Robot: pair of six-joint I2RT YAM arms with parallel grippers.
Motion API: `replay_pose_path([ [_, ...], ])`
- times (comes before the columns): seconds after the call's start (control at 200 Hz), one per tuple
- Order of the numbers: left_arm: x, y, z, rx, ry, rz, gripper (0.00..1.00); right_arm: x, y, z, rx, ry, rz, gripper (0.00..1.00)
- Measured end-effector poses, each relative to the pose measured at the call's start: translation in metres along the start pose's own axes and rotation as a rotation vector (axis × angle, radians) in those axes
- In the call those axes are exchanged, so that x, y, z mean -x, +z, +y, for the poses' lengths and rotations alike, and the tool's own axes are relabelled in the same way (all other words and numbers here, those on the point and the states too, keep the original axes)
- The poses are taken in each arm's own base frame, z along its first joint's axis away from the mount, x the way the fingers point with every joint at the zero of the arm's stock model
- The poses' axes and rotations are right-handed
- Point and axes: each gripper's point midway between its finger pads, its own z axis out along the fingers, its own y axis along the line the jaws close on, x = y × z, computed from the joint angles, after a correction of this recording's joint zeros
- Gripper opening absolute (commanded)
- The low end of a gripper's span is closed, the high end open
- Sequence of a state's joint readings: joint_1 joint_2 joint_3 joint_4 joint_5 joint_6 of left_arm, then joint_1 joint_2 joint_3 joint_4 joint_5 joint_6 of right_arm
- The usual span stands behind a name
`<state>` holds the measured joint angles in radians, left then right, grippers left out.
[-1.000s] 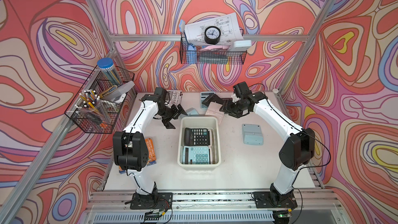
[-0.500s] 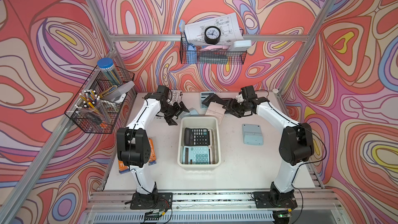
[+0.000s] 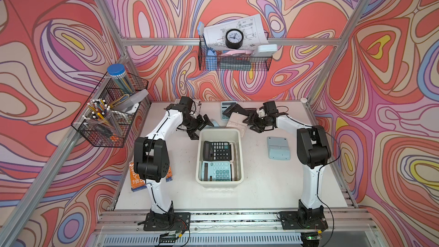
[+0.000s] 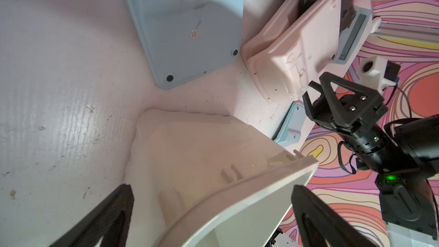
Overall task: Put the calculator in the storage box
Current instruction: Pick up the calculator at the center of the board.
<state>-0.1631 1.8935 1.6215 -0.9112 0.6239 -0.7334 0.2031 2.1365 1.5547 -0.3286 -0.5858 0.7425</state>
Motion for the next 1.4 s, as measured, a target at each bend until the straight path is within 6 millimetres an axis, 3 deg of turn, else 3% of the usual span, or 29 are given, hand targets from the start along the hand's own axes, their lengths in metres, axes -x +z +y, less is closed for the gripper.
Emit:
replay_pose_path([
  [0.19,-0.01,0.006,0.011,0.004,-0.014,0.023,0.98,-0.006,0.005,0.011,0.104,0.016,0.022,0.65],
  [0.491,-0.02,0.004,0.017,0.014,-0.021,0.031,0.98,-0.021,0.021,-0.002,0.143,0.071,0.083,0.63],
  [0.726,-0.02,0.004,0.018,0.015,-0.021,0.033,0.97,-0.021,0.029,-0.001,0.188,0.079,0.1,0.6],
  [0.931,-0.019,0.001,0.014,0.017,-0.015,0.035,0.97,-0.02,0.038,0.003,0.246,0.071,0.116,0.49],
  [1.047,-0.017,-0.003,0.01,0.017,-0.005,0.029,0.97,-0.02,0.039,0.008,0.268,0.068,0.115,0.37],
  [1.402,-0.016,-0.012,0.005,0.029,0.011,0.019,0.97,-0.021,0.029,0.021,0.318,0.048,0.102,0.25],
])
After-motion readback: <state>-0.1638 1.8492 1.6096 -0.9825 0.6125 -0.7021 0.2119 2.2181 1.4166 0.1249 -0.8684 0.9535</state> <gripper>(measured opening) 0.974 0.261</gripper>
